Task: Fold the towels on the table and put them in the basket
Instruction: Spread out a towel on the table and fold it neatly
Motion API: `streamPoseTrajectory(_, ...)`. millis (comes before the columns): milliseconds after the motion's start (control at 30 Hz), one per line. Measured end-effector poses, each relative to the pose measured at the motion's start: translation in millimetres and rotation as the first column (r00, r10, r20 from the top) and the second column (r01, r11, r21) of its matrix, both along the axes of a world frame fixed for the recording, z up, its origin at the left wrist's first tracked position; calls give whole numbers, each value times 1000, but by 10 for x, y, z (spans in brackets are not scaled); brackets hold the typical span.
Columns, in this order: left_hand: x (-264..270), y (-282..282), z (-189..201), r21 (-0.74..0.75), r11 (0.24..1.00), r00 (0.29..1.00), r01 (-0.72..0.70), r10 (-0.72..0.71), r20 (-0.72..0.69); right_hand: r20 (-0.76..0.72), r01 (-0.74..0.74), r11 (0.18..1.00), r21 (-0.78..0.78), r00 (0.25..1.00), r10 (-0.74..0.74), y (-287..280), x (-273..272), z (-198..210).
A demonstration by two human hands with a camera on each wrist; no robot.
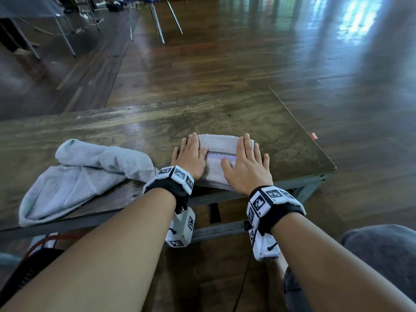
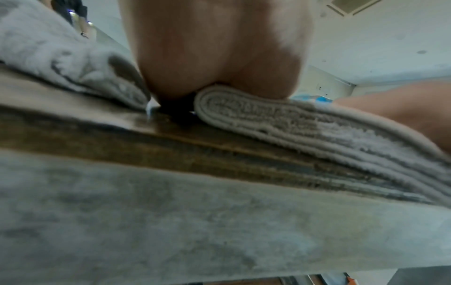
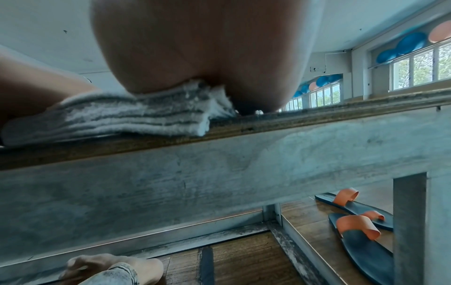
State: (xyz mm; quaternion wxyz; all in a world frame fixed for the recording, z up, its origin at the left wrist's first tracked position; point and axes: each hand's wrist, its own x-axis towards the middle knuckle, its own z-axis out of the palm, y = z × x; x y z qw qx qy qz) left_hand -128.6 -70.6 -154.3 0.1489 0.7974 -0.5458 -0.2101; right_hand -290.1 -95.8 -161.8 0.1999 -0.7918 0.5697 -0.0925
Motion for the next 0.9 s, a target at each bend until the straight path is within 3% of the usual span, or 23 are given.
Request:
streamPoseTrajectory(167,-40,-13,-6,-67,996,998,-61,63,20,4,-1,1000,-16,1000,1,-7,5,-45)
streamPoseTrajectory(333,-69,92,-48,-355,929,986,-108,145,80,27,-7,999,-34,1000,8,-6,1,-61)
streamPoseTrajectory(467,-60,99,78,-359,924,986,-135,161,42,80,-29,999,-38,996,32,39,-5,0)
streamPoseTrajectory(567,-17,142,233,-365,908,973,-204,147,-176,207,-24,996,88,978,6,28,-14,125)
streamPoseTrajectory(667,82,284,426,-441,847,902,-296,96,-421,260,-25,993,119,966,-7,93,72,224)
streamPoseTrajectory(767,290,547,622,-463,791,796,-400,49,-604,352,-24,991,132,936,-25,293,259,334)
streamPoseTrajectory(900,750,1044,813,-410,744,604,-528,-10,-797,568,-121,983,137,823,22,589,650,558)
